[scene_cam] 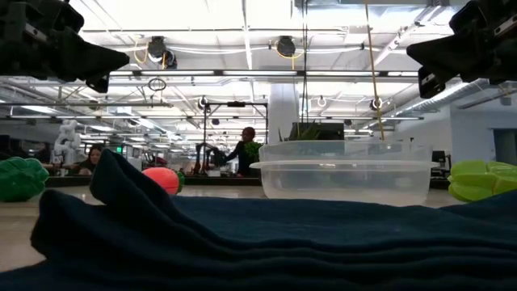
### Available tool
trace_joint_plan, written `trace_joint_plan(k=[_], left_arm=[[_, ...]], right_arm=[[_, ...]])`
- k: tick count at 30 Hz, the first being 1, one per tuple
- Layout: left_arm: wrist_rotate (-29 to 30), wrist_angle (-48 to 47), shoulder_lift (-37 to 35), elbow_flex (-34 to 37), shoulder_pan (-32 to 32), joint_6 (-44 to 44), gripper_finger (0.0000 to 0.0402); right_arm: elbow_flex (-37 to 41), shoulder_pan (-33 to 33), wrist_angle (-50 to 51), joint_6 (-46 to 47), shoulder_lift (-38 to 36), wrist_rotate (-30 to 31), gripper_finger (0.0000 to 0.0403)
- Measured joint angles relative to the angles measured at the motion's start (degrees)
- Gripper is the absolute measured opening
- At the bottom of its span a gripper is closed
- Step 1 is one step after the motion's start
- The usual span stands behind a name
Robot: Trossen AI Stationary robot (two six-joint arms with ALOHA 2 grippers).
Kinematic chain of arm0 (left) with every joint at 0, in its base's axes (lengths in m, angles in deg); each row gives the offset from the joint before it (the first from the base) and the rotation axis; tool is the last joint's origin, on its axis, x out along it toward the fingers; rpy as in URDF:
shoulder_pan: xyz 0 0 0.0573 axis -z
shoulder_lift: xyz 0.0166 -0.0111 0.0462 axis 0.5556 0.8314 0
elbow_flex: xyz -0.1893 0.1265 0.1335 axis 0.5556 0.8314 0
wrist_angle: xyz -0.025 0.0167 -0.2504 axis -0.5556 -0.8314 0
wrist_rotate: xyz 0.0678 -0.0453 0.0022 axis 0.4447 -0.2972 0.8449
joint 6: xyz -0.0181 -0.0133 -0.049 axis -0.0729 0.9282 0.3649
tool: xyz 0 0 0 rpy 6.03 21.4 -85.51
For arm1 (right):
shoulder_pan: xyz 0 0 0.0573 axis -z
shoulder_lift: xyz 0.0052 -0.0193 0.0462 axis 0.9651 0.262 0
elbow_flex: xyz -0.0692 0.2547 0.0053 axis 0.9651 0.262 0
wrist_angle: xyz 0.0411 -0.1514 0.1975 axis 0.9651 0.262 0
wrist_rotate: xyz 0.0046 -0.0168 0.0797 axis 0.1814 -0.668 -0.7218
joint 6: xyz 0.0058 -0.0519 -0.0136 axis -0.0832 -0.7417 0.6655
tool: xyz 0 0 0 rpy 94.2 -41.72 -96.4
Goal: Pick and placing Produce into tupperware
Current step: Put the orange carrot into the transparent bin
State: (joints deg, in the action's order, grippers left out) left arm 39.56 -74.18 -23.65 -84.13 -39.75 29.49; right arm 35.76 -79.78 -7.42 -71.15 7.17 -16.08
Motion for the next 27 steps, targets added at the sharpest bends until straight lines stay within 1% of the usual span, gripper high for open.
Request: trace_joint_plan(k=[6,12,20,21,25,27], left_arm=[[0.6,0.0,0.0,0.0,1.0,-1.8,0.003],[-0.8,-1.1,0.0,0.0,1.0,-1.3,0.003],[-0.9,-2.1,0.0,0.0,1.0,-0.5,0.003],[-0.1,-2.5,0.0,0.0,1.0,-0.1,0.003],[6.9,-3.3,1.9,0.0,1.0,2.6,0.003],[7.3,-2.6,3.9,0.0,1.0,2.3,0.003]], right_arm=[[0.0,0.0,0.0,-2.1,0.0,0.0,0.0],[0.0,0.0,0.0,-3.5,0.0,0.0,0.0],[0.0,0.0,0.0,-3.6,0.0,0.0,0.0],[0.0,0.0,0.0,-3.6,0.0,0.0,0.0],[0.0,0.0,-0.5,-3.6,0.0,0.0,0.0],[0.0,0.0,-1.1,-3.6,0.0,0.0,0.0]])
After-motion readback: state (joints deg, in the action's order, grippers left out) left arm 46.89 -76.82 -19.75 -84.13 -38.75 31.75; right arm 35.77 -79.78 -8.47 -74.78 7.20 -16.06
